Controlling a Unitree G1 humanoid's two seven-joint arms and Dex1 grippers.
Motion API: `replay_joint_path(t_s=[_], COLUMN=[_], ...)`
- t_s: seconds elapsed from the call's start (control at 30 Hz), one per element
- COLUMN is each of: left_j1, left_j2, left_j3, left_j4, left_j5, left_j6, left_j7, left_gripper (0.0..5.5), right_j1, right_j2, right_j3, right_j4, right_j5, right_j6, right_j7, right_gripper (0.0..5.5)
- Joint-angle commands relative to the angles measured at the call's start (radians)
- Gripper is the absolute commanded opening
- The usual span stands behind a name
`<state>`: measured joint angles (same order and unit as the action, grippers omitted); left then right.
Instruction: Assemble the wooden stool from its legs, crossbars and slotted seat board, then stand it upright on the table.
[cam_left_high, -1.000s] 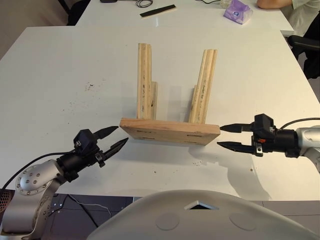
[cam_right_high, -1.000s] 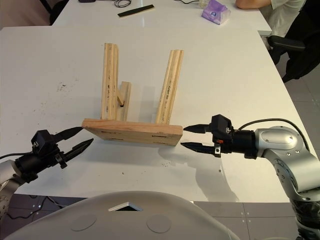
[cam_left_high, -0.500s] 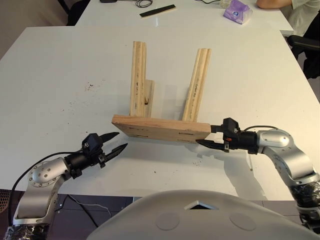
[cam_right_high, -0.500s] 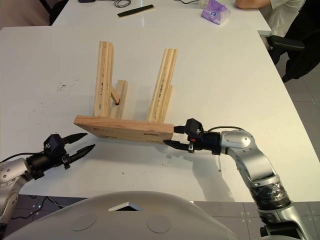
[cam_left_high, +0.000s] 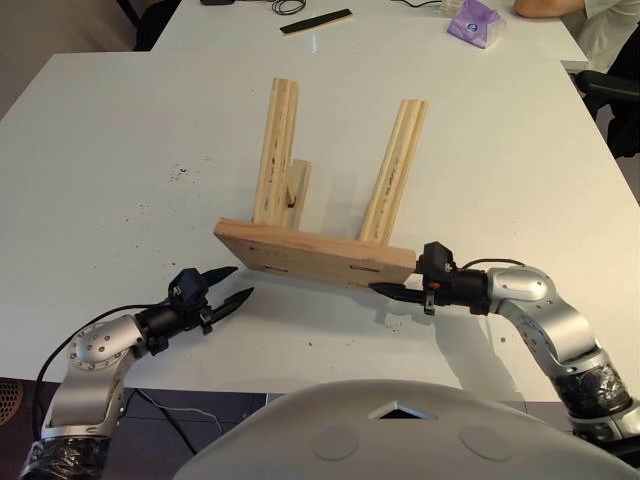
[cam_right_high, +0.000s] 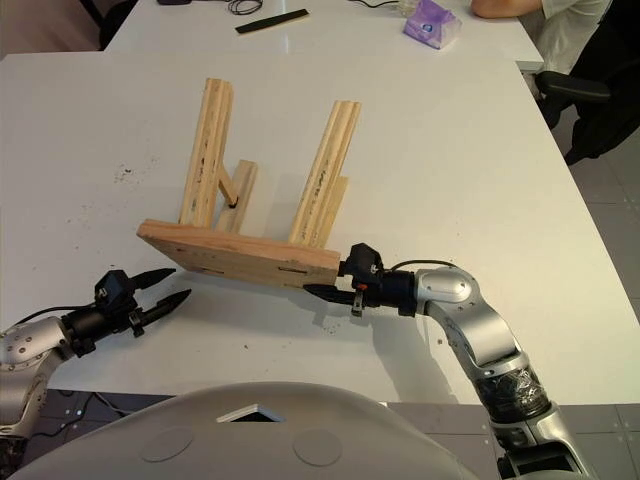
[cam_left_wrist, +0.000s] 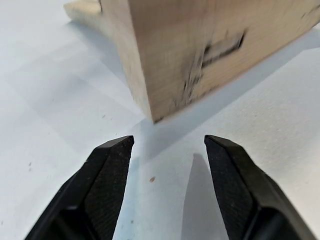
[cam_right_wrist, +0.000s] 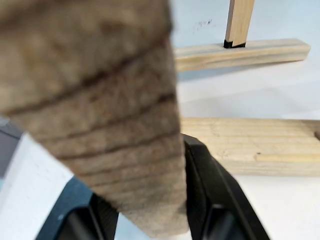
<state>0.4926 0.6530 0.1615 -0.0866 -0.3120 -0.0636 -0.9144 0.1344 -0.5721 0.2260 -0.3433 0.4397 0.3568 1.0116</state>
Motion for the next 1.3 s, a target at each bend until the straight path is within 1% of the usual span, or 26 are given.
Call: replay_joint_path(t_s=[0.03, 0.1, 0.2, 0.27, 0.33, 0.4, 0.47, 0.67, 0.87, 1.0, 1.13, 1.27, 1.3], left_j1=[-0.019, -0.026, -0.027, -0.022, -0.018, -0.009, 0.000, 0.028, 0.054, 0.053, 0.044, 0.040, 0.039], left_j2=[-0.034, -0.055, -0.082, -0.098, -0.111, -0.125, -0.137, -0.168, -0.185, -0.182, -0.178, -0.180, -0.180], left_j3=[0.021, 0.026, 0.025, 0.020, 0.016, 0.015, 0.015, 0.015, 0.000, -0.010, -0.019, -0.036, -0.039], left_j4=[0.117, 0.175, 0.222, 0.237, 0.240, 0.238, 0.242, 0.251, 0.256, 0.267, 0.266, 0.271, 0.271], left_j5=[0.037, 0.045, 0.052, 0.058, 0.064, 0.067, 0.070, 0.074, 0.080, 0.087, 0.089, 0.102, 0.104], left_j6=[-0.045, -0.071, -0.098, -0.116, -0.126, -0.135, -0.145, -0.173, -0.195, -0.203, -0.199, -0.206, -0.208], left_j7=[0.055, 0.084, 0.120, 0.139, 0.157, 0.173, 0.187, 0.229, 0.259, 0.267, 0.272, 0.273, 0.274], left_gripper=[2.64, 2.64, 2.64, 2.64, 2.64, 2.64, 2.64, 2.64, 2.64, 2.64, 2.64, 2.64, 2.64], right_j1=[-0.052, -0.108, -0.220, -0.302, -0.375, -0.453, -0.518, -0.600, -0.658, -0.571, -0.493, -0.449, -0.443], right_j2=[0.082, 0.132, 0.166, 0.173, 0.186, 0.199, 0.230, 0.353, 0.424, 0.426, 0.402, 0.352, 0.342], right_j3=[-0.108, -0.169, -0.208, -0.214, -0.216, -0.220, -0.226, -0.259, -0.308, -0.309, -0.291, -0.273, -0.267], right_j4=[-0.152, -0.244, -0.297, -0.281, -0.250, -0.233, -0.232, -0.196, -0.148, -0.109, -0.073, -0.022, -0.017], right_j5=[0.284, 0.545, 0.895, 1.090, 1.278, 1.426, 1.510, 1.529, 1.486, 1.411, 1.377, 1.362, 1.355], right_j6=[0.189, 0.302, 0.335, 0.297, 0.218, 0.137, 0.072, -0.065, -0.173, -0.153, -0.079, -0.003, 0.012], right_j7=[-0.129, -0.307, -0.592, -0.782, -0.979, -1.150, -1.299, -1.698, -1.940, -1.996, -1.964, -1.947, -1.941], right_gripper=[1.47, 1.36, 1.30, 1.30, 1.30, 1.30, 1.30, 1.30, 1.30, 1.30, 1.30, 1.31, 1.70])
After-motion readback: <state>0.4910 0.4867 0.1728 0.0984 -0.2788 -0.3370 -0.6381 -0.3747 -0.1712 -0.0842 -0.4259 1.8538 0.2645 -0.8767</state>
